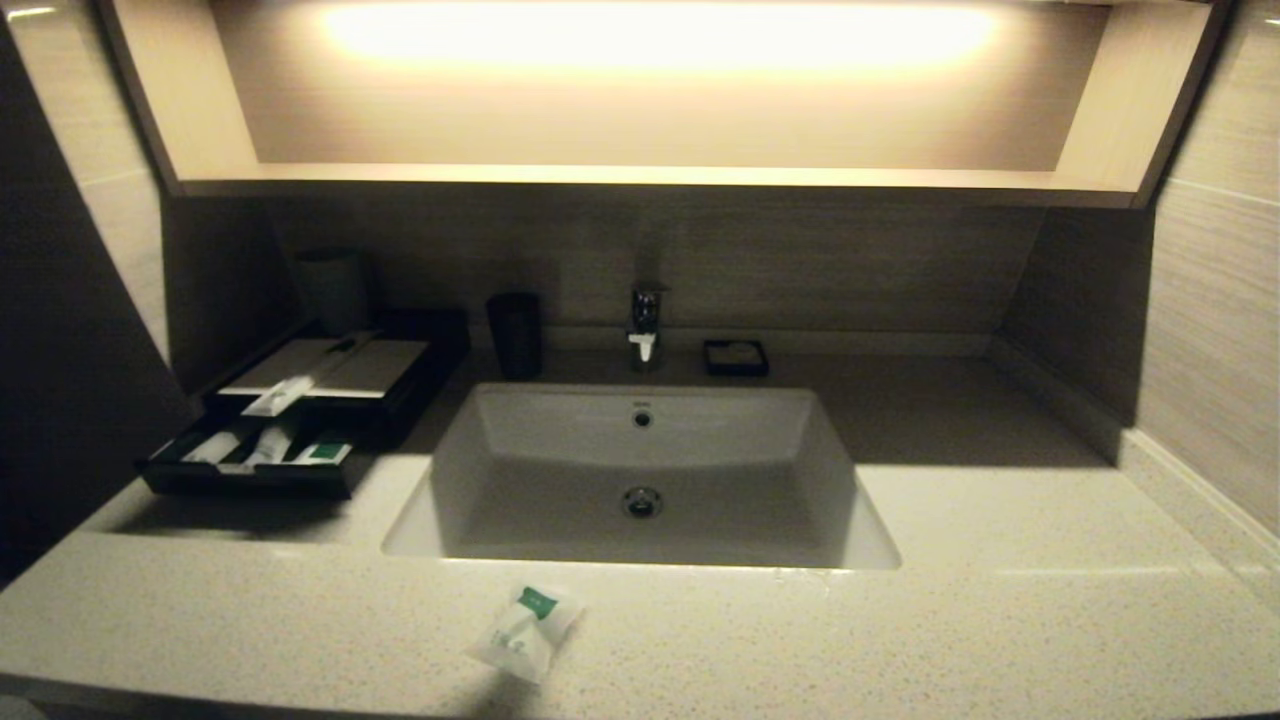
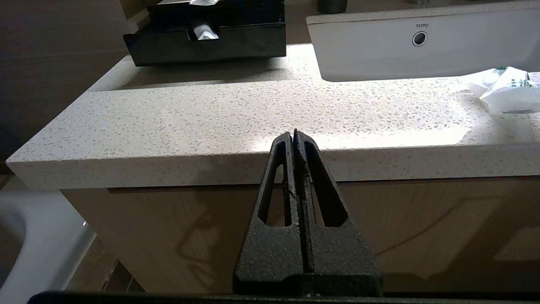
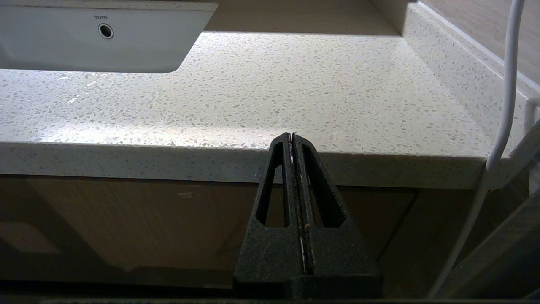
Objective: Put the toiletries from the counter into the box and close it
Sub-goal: Pick up the bathroom toiletry
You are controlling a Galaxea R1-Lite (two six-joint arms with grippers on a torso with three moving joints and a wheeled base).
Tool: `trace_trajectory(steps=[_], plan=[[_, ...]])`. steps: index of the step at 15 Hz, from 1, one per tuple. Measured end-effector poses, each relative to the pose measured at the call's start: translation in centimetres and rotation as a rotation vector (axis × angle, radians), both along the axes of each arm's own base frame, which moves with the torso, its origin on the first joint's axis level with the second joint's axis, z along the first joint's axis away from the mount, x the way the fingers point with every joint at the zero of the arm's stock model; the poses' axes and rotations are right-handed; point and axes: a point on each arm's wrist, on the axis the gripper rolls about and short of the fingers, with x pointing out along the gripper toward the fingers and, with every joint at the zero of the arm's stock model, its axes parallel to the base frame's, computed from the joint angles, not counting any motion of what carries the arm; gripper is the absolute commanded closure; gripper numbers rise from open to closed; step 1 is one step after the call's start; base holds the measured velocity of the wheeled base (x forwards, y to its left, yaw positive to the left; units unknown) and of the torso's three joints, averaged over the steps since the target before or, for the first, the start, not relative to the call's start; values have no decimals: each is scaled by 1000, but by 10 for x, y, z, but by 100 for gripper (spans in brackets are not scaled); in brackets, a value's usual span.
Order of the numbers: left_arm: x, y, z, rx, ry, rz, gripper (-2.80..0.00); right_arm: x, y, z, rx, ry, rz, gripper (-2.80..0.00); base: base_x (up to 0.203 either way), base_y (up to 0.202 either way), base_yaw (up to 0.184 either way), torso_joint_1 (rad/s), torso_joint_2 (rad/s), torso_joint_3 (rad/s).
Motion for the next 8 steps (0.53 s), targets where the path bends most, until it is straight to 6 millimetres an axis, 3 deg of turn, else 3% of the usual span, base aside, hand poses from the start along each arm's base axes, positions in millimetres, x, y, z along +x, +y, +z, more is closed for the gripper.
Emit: trace_trajectory(steps=[8], plan=[[0, 0, 0, -1, 0, 0, 0, 0, 0, 0, 5, 2, -1, 0, 0, 0, 0, 0, 0, 0]])
